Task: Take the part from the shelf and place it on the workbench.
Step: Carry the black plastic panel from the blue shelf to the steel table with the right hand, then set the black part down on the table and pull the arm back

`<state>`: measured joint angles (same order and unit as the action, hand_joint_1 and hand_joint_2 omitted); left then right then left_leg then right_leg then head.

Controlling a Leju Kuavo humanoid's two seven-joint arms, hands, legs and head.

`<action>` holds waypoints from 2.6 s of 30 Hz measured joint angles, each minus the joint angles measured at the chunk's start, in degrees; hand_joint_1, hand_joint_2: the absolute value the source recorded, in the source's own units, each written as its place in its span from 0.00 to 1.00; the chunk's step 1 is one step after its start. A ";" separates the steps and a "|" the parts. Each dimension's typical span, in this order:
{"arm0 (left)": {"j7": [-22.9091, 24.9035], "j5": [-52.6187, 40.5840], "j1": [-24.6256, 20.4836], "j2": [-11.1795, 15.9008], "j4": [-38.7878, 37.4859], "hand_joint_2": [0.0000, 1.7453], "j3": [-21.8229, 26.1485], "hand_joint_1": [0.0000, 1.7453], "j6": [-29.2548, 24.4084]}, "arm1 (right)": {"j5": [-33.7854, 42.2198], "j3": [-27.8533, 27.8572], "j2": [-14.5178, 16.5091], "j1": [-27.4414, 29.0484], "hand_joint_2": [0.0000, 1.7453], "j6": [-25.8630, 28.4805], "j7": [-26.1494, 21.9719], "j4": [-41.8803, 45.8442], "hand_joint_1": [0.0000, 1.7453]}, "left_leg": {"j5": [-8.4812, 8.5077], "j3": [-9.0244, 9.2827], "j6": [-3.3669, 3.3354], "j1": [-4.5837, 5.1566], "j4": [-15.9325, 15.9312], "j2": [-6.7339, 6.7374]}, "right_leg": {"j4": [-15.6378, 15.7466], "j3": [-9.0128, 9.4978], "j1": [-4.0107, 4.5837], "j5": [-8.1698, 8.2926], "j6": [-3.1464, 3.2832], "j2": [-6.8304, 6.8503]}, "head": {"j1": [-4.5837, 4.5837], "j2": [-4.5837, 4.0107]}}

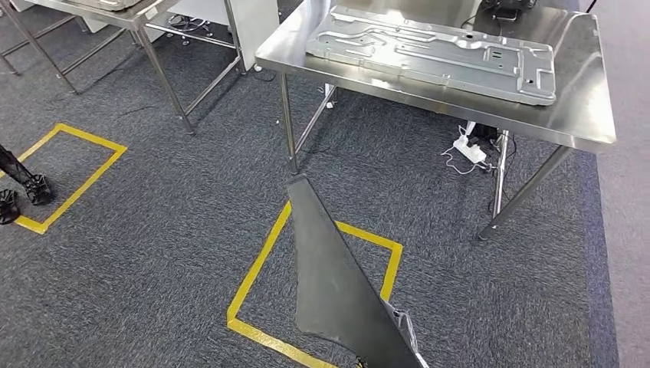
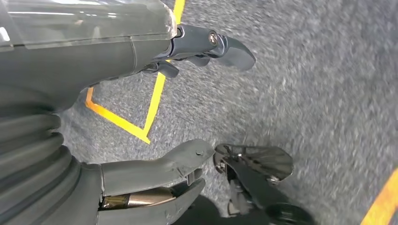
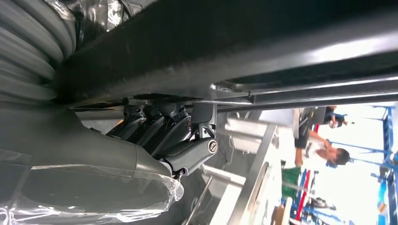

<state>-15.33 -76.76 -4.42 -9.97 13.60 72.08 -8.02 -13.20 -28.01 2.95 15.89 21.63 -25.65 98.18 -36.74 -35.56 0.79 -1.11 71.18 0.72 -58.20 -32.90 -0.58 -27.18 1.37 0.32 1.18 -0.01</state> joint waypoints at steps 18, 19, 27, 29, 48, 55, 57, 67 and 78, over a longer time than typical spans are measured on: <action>-0.01 0.13 0.29 0.28 0.00 1.00 0.02 0.00 0.67 | -1.51 -0.70 0.03 -0.93 1.00 1.72 0.75 -1.73 1.00 | 6.39 6.65 -2.95 0.14 -13.10 -0.19 | -14.51 -7.80 -0.34 -4.75 -3.49 -0.61 | 0.05 -0.01; 0.00 0.12 0.31 0.28 0.00 1.00 0.02 0.00 0.67 | -1.57 -0.76 0.02 -0.95 1.00 1.77 0.75 -1.81 1.00 | 5.96 7.21 -2.79 0.10 -13.12 -0.19 | -10.97 -6.55 -0.39 -2.12 -3.42 -0.41 | 0.05 0.00; 0.05 0.05 0.08 0.35 0.00 1.00 0.02 0.00 0.75 | -1.73 -1.17 0.04 -1.38 1.00 2.04 0.78 -2.08 1.00 | 4.39 8.19 -0.49 0.00 -9.54 -0.06 | -1.15 -1.11 0.29 -0.06 -0.22 0.04 | -0.03 0.00; 0.05 0.04 0.01 0.38 0.00 1.00 0.01 0.00 0.76 | -1.73 -1.31 0.06 -1.55 1.00 2.07 0.77 -2.08 1.00 | 2.35 4.19 -0.28 -0.07 -2.63 -0.21 | -0.86 0.12 0.29 -0.74 0.42 -0.03 | -0.07 0.01; 0.73 -0.29 0.44 0.95 0.00 1.00 0.02 0.00 1.19 | -13.36 -0.71 0.37 -4.40 1.00 8.31 5.51 -1.86 1.00 | 6.51 6.15 -3.42 0.40 -12.45 -0.17 | -15.42 -5.88 -0.02 -9.62 -3.04 -0.50 | -0.01 0.00; 1.16 -0.54 0.24 0.76 -0.02 1.00 0.04 0.00 1.09 | -15.37 0.23 0.83 -4.13 1.00 9.48 5.65 -0.94 1.00 | 2.91 11.42 -1.26 0.47 -12.71 1.31 | -3.15 -3.64 0.97 0.40 -0.85 0.60 | 0.02 0.00; 1.25 -0.55 0.06 0.76 -0.02 1.00 0.04 0.00 1.09 | -17.09 0.38 1.23 -4.23 1.00 10.03 6.09 -0.45 1.00 | 3.52 10.97 -0.79 0.39 -9.94 0.93 | -2.12 -1.85 0.76 0.02 0.02 0.31 | -0.02 0.00; 1.45 -0.61 0.83 0.87 -0.02 1.00 0.04 0.00 1.15 | -20.37 1.16 2.25 -4.80 1.00 10.58 7.69 -0.09 1.00 | 6.99 -0.64 -0.46 0.18 -7.71 -0.12 | -1.13 5.93 0.39 -5.78 -0.32 -1.16 | -0.05 0.00; 1.93 -0.82 0.67 0.87 -0.02 1.00 0.04 0.00 1.26 | -31.37 2.67 2.55 -5.55 1.00 12.94 14.31 0.14 1.00 | 6.61 5.30 -3.68 0.25 -11.53 -0.75 | -16.59 -5.20 0.29 -11.24 -3.17 -0.69 | -0.03 -0.01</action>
<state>-13.40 -77.58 -3.75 -9.09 13.57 72.13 -6.75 -44.57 -25.34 5.50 10.34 34.57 -11.34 98.31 -30.13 -30.26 -2.90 -0.86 59.66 -0.03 -74.79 -38.10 -0.29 -38.41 -1.80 -0.37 1.15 -0.02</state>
